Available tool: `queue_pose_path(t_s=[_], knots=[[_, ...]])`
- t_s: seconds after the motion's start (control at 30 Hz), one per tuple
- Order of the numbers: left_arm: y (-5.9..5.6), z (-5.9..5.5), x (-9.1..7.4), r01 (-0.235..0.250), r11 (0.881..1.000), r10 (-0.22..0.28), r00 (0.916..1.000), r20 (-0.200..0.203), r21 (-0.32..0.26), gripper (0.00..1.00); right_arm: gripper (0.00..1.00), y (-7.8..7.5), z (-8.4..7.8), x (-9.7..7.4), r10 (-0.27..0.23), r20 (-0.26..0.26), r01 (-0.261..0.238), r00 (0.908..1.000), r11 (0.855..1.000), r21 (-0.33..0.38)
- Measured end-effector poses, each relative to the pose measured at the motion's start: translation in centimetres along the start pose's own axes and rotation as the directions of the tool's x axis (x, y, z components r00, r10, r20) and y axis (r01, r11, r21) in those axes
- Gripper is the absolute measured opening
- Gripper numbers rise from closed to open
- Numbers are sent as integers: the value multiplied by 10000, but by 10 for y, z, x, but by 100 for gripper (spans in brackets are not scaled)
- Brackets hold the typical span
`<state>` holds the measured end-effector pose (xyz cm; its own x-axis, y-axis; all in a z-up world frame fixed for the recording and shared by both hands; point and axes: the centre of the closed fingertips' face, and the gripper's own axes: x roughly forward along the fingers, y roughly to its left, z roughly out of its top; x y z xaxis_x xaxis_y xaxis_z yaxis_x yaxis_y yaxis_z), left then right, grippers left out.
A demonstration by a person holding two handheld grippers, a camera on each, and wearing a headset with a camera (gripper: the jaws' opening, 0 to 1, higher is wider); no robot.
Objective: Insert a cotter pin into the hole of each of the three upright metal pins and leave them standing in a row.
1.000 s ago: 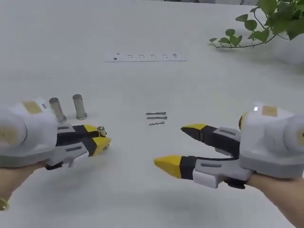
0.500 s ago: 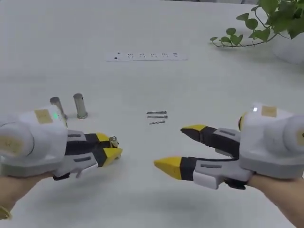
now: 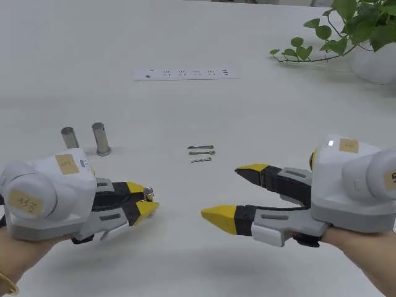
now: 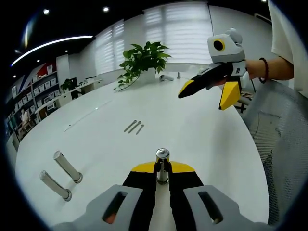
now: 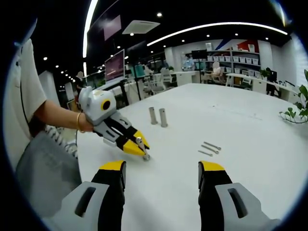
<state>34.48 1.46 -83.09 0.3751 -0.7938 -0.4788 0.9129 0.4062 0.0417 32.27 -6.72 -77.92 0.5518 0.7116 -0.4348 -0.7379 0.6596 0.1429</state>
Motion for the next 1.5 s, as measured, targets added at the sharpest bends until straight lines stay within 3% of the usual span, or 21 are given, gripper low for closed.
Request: queue_pose_path(t_s=[0.37, 0.8, 1.1, 1.33, 1.5], knots=[[0, -3, 1, 32, 10000, -32, 10000, -93, -8, 7, 62, 0, -1, -1, -48, -18, 48, 10000, 10000, 39], [1, -4, 2, -17, 9988, 12, 9999, -106, -493, 9, 60, 0, -2, 1, 104, -77, -103, 9999, 9999, 85], [1, -6, -2, -194, 9967, 180, 9997, -181, -785, 23, 57, -5, 2, 1, 275, -396, -289, 9988, 9990, -355], [4, 7, -14, -489, 9919, 521, 9983, 243, -1172, 34, 53, -20, 1, 7, 183, -1308, -372, 9912, 9889, -1438], [5, 13, -24, -767, 9859, 838, 9956, 422, -1486, 44, 46, -29, 3, 15, 100, -1586, -391, 9873, 9825, -1819]])
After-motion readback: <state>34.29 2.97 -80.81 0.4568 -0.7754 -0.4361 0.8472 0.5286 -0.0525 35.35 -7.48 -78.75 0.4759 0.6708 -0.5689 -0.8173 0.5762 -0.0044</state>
